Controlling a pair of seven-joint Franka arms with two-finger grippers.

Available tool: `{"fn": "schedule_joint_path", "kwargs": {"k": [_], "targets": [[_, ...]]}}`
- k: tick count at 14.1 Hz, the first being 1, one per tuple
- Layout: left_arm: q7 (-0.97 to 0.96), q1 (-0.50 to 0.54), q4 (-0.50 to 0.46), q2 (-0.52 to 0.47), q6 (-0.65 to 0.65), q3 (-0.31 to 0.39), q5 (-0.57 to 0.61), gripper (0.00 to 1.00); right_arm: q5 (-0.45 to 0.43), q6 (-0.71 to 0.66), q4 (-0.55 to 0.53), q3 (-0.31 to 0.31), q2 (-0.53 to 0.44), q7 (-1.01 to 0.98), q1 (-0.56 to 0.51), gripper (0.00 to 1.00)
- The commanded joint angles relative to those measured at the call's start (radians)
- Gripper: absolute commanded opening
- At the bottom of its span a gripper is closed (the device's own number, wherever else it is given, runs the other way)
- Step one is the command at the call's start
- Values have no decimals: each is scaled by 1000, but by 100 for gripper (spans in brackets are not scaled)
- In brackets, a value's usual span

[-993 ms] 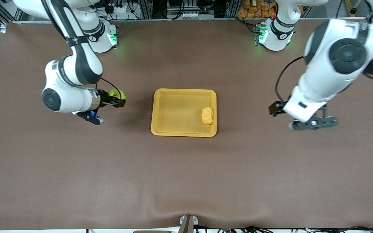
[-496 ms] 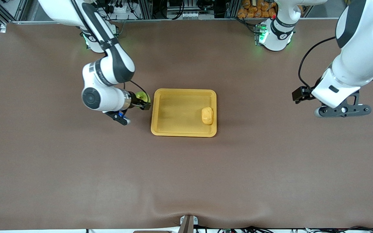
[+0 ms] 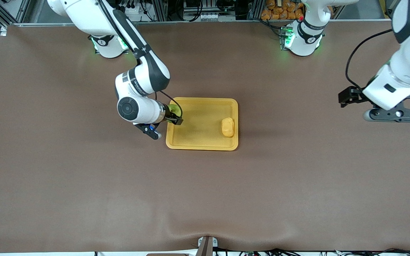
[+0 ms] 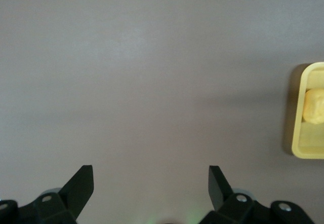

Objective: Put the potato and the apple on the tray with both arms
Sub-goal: 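Raise the left gripper away while the right gripper carries the apple over the tray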

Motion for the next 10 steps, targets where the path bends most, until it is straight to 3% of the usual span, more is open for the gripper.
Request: {"fn": "schedule_joint_path", "kwargs": {"k": [1, 7, 9, 10], "targets": [[64, 34, -16, -31, -5, -2, -15, 100, 18, 8, 63, -10, 58, 22, 8, 13], [111, 54, -22, -62, -8, -2, -21, 100, 18, 45, 117, -12, 132, 64, 39, 17], [107, 56, -22, -74, -8, -2, -24, 100, 18, 47, 117, -12, 143, 68, 45, 20], [104, 59, -22, -76, -8, -2, -39, 100, 18, 48, 112, -12, 150, 68, 54, 28]]}}
